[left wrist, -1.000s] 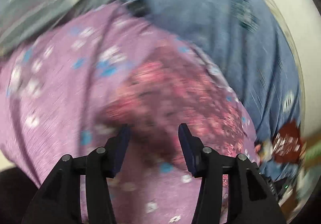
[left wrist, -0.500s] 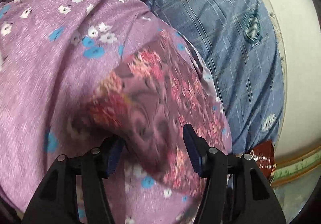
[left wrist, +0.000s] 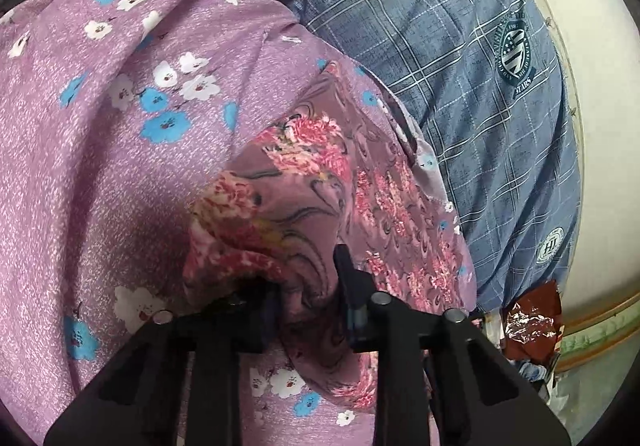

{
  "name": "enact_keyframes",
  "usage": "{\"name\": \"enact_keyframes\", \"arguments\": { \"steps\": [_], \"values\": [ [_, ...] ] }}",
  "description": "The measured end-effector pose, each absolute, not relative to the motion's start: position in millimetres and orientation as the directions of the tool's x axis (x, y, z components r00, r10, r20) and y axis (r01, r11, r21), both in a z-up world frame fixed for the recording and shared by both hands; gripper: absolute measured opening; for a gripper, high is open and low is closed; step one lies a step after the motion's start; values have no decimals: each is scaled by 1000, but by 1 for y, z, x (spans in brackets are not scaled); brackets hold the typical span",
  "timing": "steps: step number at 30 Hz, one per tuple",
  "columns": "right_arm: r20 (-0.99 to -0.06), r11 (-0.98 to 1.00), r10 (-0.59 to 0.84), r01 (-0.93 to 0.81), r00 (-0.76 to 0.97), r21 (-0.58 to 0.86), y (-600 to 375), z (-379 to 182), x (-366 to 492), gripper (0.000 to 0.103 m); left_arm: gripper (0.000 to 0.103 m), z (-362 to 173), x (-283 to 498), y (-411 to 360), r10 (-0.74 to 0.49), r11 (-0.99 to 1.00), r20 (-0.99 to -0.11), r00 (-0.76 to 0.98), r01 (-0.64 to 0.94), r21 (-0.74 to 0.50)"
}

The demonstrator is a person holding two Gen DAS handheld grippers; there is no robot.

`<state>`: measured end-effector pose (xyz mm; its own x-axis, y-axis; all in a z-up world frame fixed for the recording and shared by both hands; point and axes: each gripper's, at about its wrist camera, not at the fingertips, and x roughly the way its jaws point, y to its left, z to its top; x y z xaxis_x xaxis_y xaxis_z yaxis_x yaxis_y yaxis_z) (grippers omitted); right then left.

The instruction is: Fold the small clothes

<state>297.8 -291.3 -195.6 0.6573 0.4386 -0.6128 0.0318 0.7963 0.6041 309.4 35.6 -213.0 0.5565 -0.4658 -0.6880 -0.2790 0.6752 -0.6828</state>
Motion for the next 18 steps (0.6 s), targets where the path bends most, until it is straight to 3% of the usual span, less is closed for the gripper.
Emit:
{"name": "enact_keyframes", "arguments": {
  "steps": [4, 7, 12, 18],
  "values": [
    [-707, 836, 427, 53, 564, 547, -273, -216, 312, 9, 13, -191, 312, 23, -449, 735, -689, 569, -203, -646],
    [-698, 830, 434, 49, 569, 556, -277, -210, 309, 7, 12, -167, 316, 5, -418, 800, -697, 582, -128, -586],
    [-654, 790, 426, 96, 625, 606, -310, -203, 295, 10, 10, -129, 324, -40, -408, 869, -689, 599, 24, -494],
    [-534, 704, 363, 152, 764, 694, -387, -186, 264, 12, 9, -102, 328, -134, -423, 905, -683, 595, 236, -354]
  ]
}}
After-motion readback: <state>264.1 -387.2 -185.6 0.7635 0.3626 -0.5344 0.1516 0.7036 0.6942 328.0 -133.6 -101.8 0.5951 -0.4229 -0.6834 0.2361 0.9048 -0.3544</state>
